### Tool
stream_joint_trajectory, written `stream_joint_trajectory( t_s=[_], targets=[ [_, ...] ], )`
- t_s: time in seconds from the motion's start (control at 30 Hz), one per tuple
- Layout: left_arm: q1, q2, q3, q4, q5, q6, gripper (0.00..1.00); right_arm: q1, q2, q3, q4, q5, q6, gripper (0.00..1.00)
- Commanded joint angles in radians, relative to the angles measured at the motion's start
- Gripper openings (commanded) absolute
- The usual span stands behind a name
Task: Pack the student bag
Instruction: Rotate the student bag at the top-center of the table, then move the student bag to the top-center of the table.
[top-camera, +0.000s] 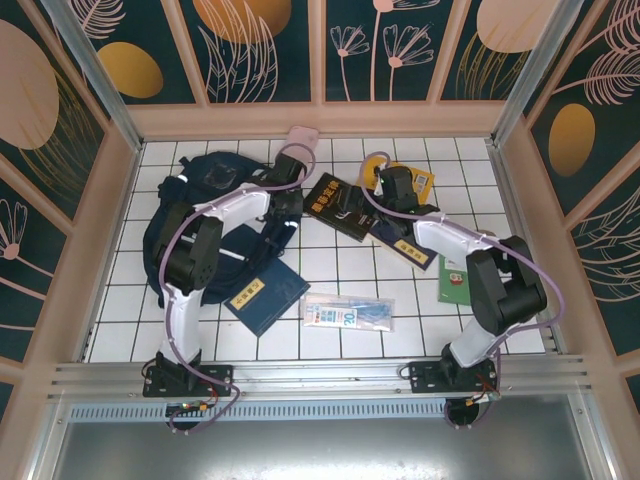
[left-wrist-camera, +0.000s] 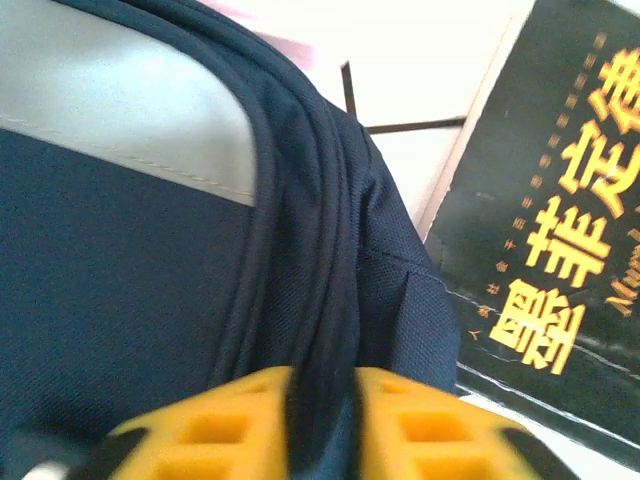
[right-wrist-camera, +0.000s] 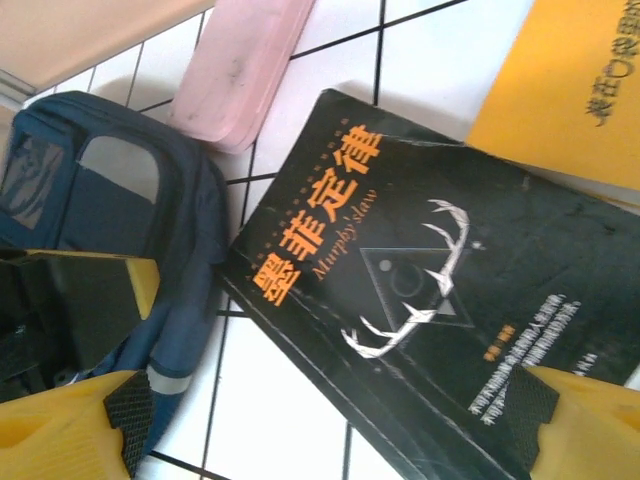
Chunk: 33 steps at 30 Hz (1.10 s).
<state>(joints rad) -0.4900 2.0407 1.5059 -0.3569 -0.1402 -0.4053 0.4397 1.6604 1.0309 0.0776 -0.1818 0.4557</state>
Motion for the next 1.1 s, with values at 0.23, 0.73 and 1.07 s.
stream_joint_trajectory(
  t_s=[0.23, 0.73, 1.07],
  targets=[
    [0.022, -0.419, -0.361, -0.101, -0.124, -0.27, 0.43, 0.089, 0.202, 0.157, 0.014, -0.171, 0.074, 0.63],
    [0.022, -0.63, -0.67, -0.25, -0.205, -0.384, 0.64, 0.191, 0.517, 0.425, -0.02, -0.153, 0.174, 0.57],
    [0.069, -0.481, -0.664, -0.233, -0.355, -0.322, 0.38, 0.203, 0.591, 0.534, -0.036, -0.182, 0.191, 0.1]
  ],
)
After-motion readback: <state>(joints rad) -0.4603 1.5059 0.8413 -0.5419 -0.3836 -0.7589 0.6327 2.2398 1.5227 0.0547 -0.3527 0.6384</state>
